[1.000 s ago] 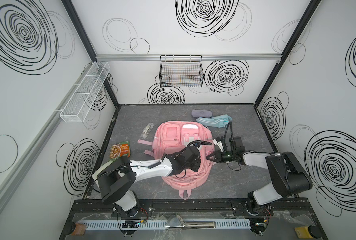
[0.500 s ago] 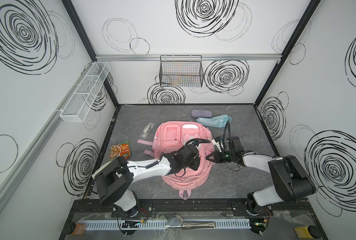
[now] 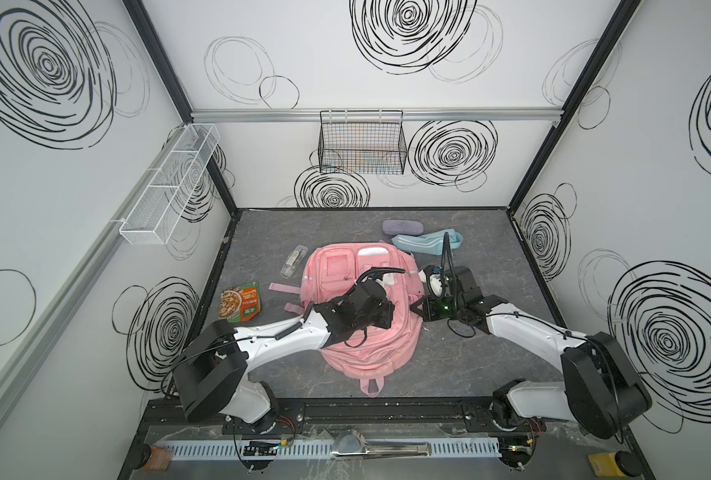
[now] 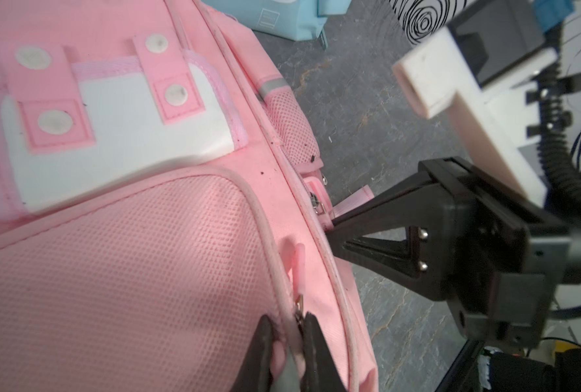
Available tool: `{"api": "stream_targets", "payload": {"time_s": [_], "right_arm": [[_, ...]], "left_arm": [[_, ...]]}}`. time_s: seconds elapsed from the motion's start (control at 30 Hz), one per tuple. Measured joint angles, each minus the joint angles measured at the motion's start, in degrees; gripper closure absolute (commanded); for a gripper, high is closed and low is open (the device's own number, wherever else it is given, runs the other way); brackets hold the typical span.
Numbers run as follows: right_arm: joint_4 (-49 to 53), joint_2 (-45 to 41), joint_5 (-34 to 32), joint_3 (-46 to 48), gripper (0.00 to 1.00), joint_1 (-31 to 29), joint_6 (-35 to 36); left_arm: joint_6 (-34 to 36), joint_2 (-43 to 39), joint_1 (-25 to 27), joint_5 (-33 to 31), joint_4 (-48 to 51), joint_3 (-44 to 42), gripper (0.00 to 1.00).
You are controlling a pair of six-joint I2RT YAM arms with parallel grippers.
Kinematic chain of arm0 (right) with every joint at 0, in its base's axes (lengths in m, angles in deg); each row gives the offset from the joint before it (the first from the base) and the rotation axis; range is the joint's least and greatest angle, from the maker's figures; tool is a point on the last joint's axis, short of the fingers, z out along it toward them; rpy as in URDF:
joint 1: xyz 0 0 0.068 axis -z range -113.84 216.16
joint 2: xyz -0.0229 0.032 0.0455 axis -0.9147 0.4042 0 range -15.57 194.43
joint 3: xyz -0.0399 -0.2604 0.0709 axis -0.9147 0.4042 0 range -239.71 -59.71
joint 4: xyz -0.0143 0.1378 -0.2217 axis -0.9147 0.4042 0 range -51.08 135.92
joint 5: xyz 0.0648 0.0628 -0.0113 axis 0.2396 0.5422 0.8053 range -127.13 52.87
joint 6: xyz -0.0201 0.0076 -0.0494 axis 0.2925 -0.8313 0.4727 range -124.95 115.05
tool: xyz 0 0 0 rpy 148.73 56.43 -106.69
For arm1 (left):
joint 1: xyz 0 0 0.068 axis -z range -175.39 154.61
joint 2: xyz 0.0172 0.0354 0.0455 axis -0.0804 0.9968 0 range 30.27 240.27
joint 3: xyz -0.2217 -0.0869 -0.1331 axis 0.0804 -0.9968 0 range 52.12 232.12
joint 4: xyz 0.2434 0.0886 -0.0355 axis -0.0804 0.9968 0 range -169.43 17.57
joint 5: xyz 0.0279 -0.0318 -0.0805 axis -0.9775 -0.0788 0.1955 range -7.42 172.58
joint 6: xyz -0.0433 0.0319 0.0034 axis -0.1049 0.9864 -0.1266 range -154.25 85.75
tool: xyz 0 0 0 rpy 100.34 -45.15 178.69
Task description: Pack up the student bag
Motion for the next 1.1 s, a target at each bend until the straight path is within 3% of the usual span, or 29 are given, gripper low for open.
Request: {"api": "stream_targets", "payload": {"time_s": [0.63, 0.87, 1.1], "right_arm": [[11.10, -13.00, -7.54, -0.92, 1.00, -10.75, -2.67], [11.21, -15.50, -9.03, -0.61, 1.00, -19.06, -7.65], [6.47, -12.39, -9.81, -0.61, 1.00, -27.45, -12.22]], "left_arm": [[-8.57, 1.36, -2.84, -0.72, -3.91, 1.46, 1.00], [-10.25, 2.08, -3.41, -2.08, -3.69, 3.45, 1.00], [-12.09, 2.51, -3.32, -2.38, -3.91, 4.87, 1.00]]}}
